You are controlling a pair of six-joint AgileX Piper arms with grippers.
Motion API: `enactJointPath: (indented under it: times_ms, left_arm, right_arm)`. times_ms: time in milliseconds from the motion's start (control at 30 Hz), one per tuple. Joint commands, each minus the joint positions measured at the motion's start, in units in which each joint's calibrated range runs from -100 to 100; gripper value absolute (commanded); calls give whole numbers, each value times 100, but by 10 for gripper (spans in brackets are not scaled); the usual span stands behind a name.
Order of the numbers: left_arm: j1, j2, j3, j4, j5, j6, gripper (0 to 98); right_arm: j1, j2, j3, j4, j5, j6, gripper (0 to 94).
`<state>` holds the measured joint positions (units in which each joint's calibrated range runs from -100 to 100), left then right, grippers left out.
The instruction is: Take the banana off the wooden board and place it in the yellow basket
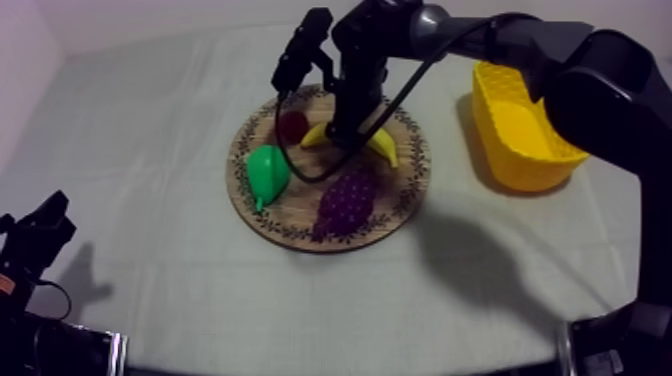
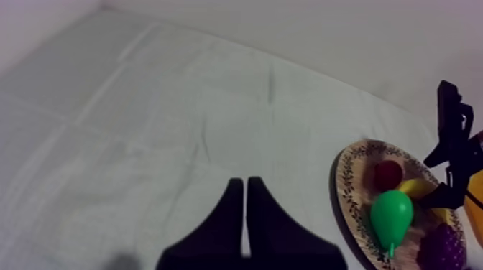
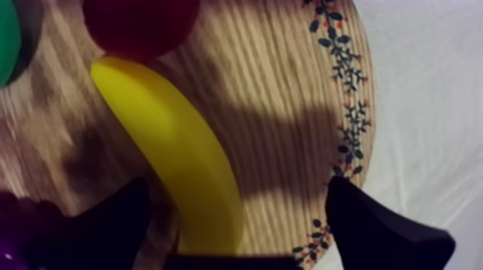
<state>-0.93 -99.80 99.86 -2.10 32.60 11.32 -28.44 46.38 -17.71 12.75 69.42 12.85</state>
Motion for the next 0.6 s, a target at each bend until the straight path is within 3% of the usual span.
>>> enactJointPath:
  times_ms: [0,267,567]
  left_arm:
    - [3,-3,3,2,-2,-1,1]
    - [3,-3,3,2,-2,-1,1]
    - [3,-3,3,2,-2,-1,1]
  right_arm:
    - [-8,1,7,-4,-39,-32,688]
    - [-50,50,54,-12,-84,-25,591]
    - [-46,91,82,-111,-55,125,378]
